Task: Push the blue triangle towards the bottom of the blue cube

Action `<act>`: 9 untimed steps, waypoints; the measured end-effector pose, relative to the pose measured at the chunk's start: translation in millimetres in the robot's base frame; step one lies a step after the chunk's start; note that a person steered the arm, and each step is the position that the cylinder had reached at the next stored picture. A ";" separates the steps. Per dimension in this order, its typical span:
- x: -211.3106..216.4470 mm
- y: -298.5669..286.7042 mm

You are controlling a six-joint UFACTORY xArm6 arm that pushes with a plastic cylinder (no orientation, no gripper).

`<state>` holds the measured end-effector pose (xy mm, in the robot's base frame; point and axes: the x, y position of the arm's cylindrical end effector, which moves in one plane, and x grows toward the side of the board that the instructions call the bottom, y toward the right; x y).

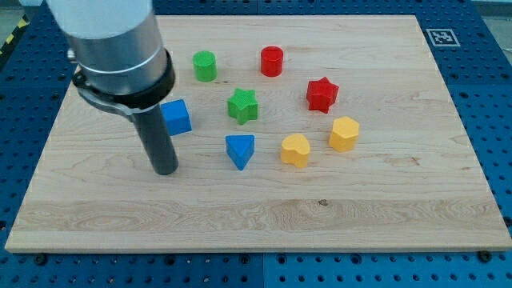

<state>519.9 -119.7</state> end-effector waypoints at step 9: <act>-12.0 125.3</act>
<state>507.9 5.6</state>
